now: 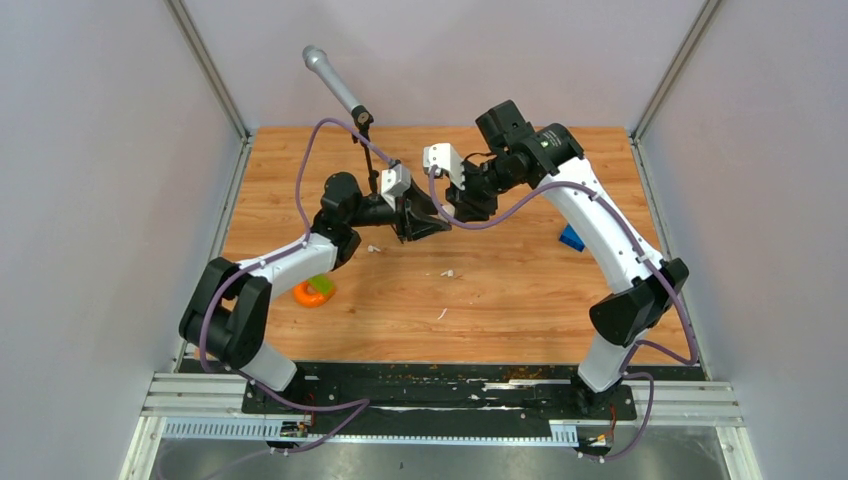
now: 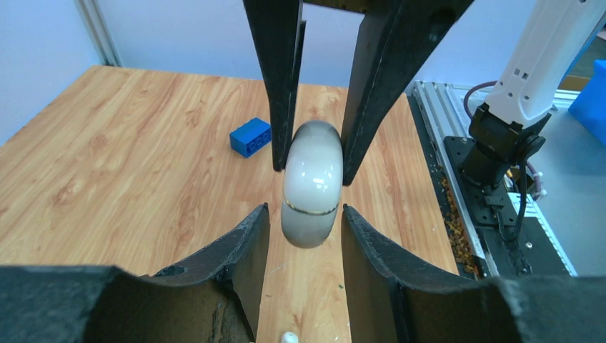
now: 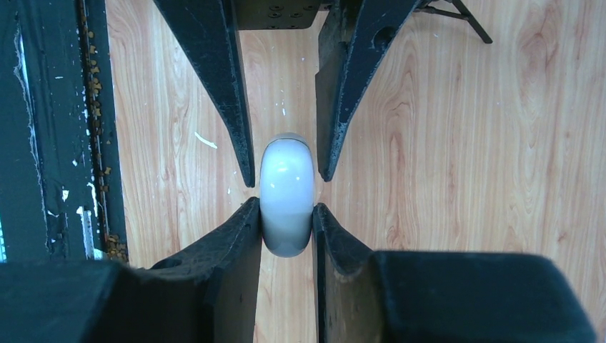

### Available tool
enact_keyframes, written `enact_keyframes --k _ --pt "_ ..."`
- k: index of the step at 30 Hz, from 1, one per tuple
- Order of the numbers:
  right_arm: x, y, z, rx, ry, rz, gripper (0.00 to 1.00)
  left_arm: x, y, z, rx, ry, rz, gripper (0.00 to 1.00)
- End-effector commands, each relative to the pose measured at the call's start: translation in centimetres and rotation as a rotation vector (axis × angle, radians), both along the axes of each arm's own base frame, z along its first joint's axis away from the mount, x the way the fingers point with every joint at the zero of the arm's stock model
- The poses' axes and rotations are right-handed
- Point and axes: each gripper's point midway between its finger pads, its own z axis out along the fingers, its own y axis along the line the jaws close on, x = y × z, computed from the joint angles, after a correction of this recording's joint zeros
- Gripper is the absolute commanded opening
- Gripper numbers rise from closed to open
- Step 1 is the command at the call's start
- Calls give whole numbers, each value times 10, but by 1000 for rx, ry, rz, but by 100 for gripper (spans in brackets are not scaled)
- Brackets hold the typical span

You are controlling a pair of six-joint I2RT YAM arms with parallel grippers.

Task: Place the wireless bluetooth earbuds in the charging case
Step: Open the charging case.

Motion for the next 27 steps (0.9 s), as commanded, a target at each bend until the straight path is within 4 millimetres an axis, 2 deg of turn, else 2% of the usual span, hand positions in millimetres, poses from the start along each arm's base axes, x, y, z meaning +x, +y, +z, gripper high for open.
enact_keyframes --k 1,19,27 --pt "4 6 4 9 -10 -2 7 4 -5 22 -44 -23 -5 50" --pt "9 9 10 20 -24 -20 7 8 -7 20 -46 -11 -5 47" --pt "8 10 9 21 -17 -18 8 9 -8 19 -48 3 -1 39"
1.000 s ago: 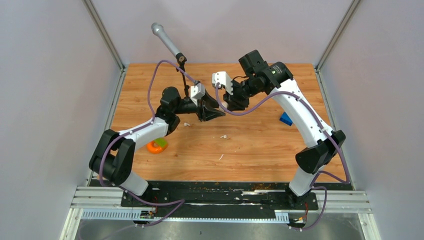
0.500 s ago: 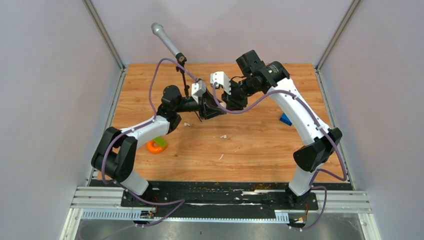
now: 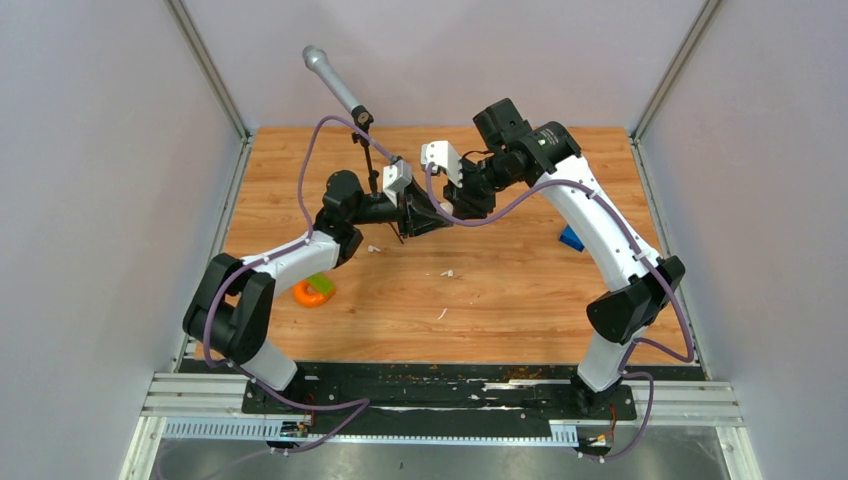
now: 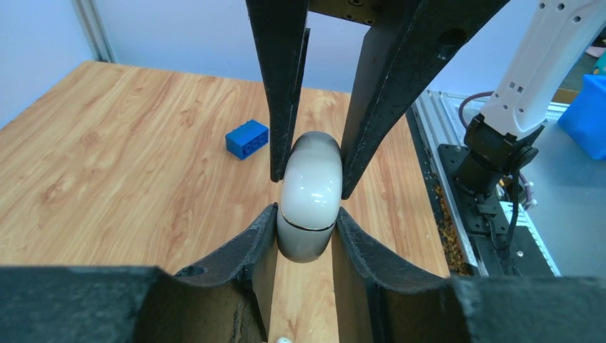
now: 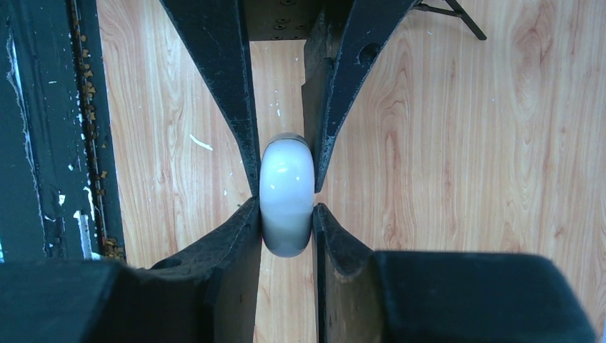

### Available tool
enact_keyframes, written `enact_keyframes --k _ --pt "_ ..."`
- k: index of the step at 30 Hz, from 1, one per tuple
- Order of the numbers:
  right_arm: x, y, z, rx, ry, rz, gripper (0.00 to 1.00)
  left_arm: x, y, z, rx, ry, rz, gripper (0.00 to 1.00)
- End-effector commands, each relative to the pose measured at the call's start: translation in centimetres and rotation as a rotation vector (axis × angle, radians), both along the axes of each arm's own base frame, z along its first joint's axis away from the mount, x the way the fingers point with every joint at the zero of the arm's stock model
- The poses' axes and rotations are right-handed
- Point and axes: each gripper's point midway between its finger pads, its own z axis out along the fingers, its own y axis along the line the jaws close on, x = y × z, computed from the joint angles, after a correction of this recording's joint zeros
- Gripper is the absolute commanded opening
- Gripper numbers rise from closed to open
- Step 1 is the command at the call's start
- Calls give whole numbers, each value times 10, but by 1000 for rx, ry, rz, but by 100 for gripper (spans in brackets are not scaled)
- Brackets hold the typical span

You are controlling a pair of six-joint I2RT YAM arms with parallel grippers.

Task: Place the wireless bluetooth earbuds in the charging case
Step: Open the charging case.

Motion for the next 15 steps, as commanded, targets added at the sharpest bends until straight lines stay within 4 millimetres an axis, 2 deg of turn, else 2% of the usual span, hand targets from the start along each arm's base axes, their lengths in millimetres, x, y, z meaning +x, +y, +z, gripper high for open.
enact_keyframes --k 1,3,5,7,9,12,15 --pt "2 7 13 34 -24 1 8 5 -4 16 -37 -33 4 38" --pt "2 7 13 35 -24 0 9 6 -5 14 -40 -19 6 32" --pt "0 8 12 31 -19 3 12 7 -6 14 -49 -6 3 21" --pt "-2 7 10 25 -8 -1 20 6 -7 15 -57 0 -6 9" --pt "-6 6 7 17 19 -6 34 5 -8 15 -66 10 -27 0" --pt "-16 4 3 8 82 10 45 4 -8 13 -71 5 -37 0" --pt "-20 3 1 5 119 3 49 2 -8 12 -72 -22 -50 0"
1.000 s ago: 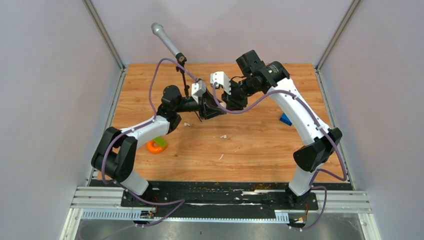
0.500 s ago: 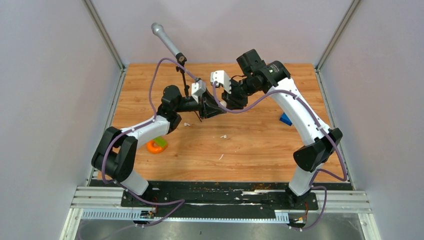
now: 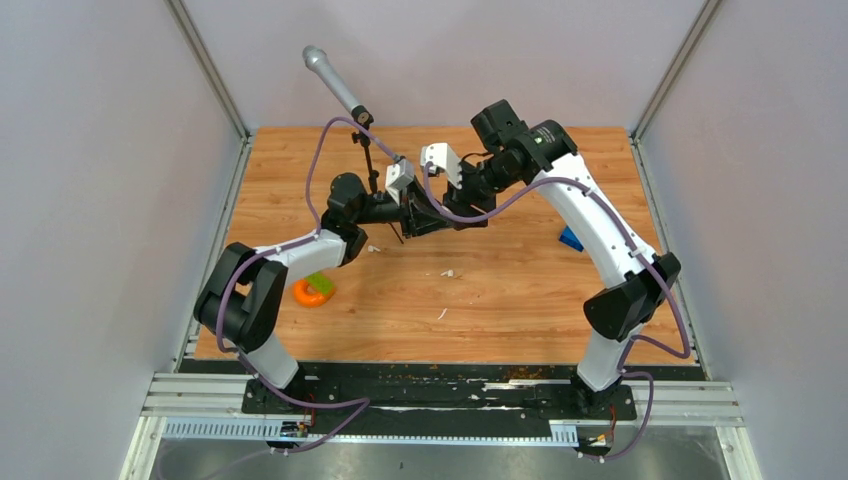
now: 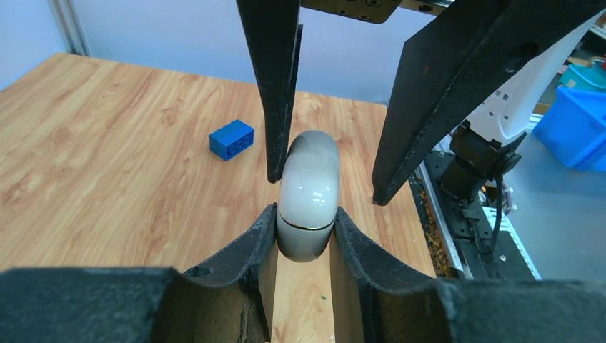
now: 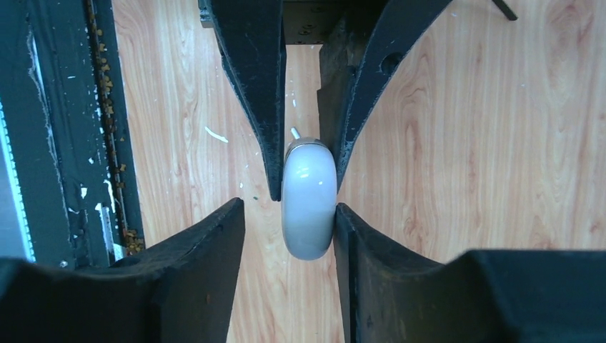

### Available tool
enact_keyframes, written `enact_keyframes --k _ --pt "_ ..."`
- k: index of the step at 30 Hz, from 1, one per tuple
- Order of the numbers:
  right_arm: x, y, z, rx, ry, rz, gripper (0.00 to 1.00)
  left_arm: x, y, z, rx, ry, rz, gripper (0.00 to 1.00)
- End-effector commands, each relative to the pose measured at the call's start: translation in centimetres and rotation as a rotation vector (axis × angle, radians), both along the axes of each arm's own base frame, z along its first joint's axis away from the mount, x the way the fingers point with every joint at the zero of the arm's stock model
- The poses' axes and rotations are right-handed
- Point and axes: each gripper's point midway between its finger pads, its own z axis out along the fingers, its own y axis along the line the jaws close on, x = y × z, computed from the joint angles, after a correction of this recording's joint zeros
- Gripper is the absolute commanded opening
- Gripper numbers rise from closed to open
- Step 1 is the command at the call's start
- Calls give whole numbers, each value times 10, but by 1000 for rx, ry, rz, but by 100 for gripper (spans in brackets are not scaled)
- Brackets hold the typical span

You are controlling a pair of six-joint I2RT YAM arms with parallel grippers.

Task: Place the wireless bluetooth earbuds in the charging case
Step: Open the charging case.

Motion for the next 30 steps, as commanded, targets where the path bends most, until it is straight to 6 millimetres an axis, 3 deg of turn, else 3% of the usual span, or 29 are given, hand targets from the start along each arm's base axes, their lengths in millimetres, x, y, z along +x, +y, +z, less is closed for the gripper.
enact_keyframes --k 1,10,20,30 --pt "-15 6 7 35 79 12 49 -2 -1 21 -48 -90 -19 0" --pt "4 2 9 86 156 -70 49 -11 0 22 -45 -174 -64 0" --pt "4 3 18 130 192 -87 49 -12 0 21 -44 -194 -75 0" --pt "20 -1 29 184 207 -146 48 -12 -1 21 -43 -193 -79 0"
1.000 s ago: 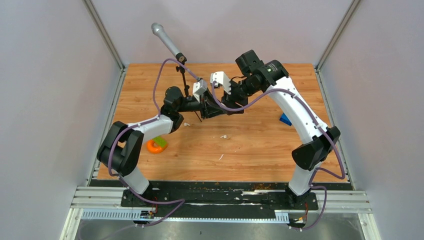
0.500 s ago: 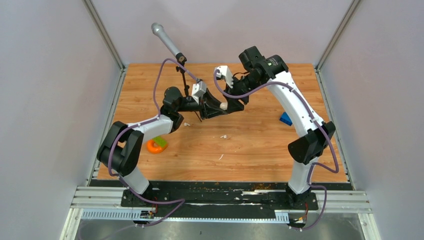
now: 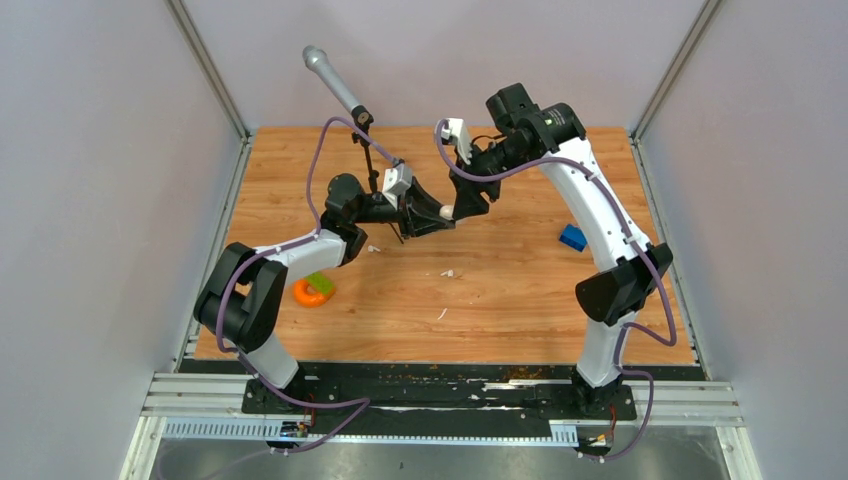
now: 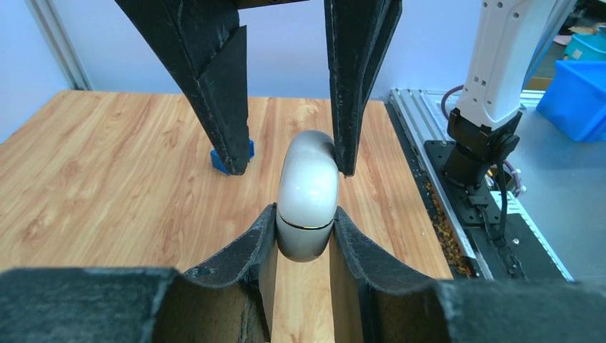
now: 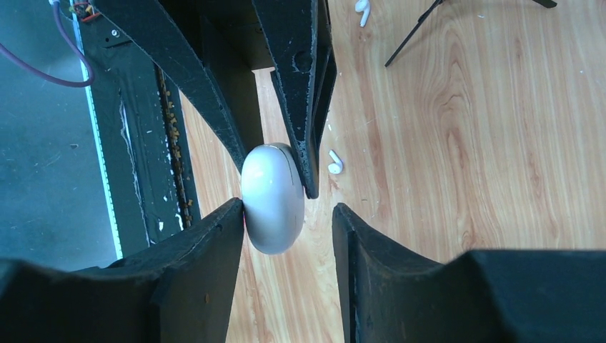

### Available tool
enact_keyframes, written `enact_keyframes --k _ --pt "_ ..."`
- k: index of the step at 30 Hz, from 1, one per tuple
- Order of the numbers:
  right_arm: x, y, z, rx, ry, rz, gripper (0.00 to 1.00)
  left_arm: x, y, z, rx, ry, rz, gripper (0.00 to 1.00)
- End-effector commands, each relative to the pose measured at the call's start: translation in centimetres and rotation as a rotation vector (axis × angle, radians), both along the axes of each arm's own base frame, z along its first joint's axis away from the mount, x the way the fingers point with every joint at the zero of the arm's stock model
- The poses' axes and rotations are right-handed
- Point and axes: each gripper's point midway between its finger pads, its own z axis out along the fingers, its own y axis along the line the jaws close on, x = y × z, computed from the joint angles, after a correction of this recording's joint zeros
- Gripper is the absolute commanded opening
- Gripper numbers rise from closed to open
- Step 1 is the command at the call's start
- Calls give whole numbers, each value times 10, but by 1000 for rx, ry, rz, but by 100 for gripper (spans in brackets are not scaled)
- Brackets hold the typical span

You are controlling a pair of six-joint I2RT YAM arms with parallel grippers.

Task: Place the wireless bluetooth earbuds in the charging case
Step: Open the charging case.

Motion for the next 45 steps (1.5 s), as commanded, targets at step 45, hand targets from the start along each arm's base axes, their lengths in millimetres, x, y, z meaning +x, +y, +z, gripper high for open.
enact_keyframes --k 45 --pt "22 -7 21 95 -30 -25 49 4 -6 26 -48 -51 -10 0"
